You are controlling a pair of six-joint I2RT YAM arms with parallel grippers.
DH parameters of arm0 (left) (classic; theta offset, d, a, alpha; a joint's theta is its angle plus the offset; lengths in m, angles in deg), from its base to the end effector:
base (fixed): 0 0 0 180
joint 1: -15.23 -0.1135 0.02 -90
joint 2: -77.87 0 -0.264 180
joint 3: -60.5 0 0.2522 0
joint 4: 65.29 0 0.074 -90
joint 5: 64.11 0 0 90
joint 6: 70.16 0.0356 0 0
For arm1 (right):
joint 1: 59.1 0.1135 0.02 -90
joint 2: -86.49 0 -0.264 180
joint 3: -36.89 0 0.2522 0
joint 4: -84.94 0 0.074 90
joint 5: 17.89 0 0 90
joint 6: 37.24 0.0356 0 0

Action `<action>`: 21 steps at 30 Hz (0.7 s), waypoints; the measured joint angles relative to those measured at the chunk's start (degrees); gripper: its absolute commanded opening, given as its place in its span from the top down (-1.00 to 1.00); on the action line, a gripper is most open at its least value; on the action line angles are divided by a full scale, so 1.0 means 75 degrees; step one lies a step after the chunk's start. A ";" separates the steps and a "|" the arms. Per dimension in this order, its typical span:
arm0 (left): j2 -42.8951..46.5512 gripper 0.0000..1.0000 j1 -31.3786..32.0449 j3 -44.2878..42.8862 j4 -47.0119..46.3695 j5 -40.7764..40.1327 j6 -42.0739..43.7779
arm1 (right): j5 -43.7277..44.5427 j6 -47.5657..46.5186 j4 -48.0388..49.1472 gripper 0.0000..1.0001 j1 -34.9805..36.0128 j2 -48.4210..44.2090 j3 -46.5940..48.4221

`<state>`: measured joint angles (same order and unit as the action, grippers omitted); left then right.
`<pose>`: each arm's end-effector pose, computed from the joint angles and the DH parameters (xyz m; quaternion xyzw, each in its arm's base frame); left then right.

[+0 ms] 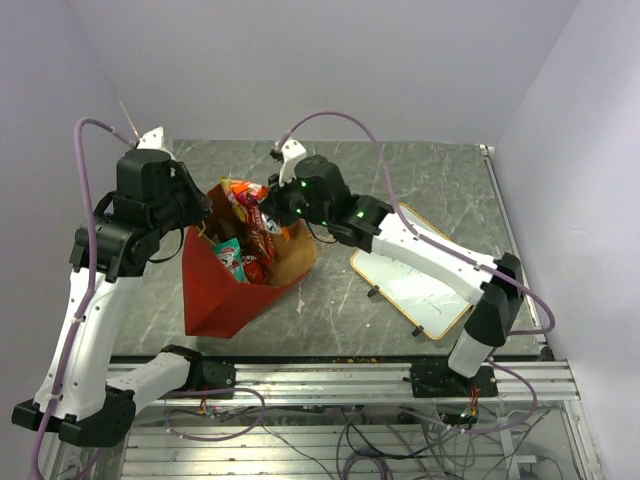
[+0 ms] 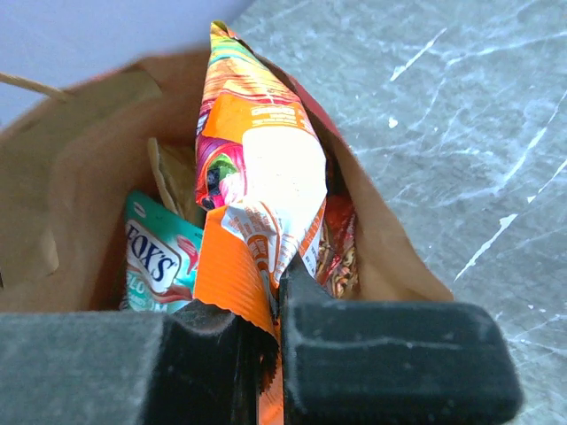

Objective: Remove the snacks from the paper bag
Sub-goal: Take out the snack from the paper bag, then place the snack at the center of the board.

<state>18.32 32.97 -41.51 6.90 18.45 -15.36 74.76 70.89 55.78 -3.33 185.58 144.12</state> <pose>0.1606 -0.0465 0.4571 -0.1632 0.8481 -0.1731 0.4735 0.2340 0.3411 0.3706 -0.2534 0.7842 0.3251 0.4639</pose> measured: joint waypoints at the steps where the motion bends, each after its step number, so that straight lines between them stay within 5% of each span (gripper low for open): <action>1: -0.0029 0.86 -0.0003 0.0000 -0.0023 -0.0003 0.0087 | -0.0012 0.0003 -0.0070 1.00 -0.0017 -0.0070 0.0058; 13: -0.0495 0.86 0.0000 -0.0128 -0.0530 -0.0096 0.1142 | 0.1562 -0.0058 -0.0402 1.00 -0.0178 -0.1629 0.0102; 21: -0.0761 0.86 0.0000 -0.0230 -0.0379 -0.0350 0.1612 | 0.2509 -0.0189 -0.0128 1.00 -0.2308 -0.1169 0.0227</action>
<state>12.62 32.97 -43.24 4.06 15.83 -3.28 93.58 69.47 54.82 -20.64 176.81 145.83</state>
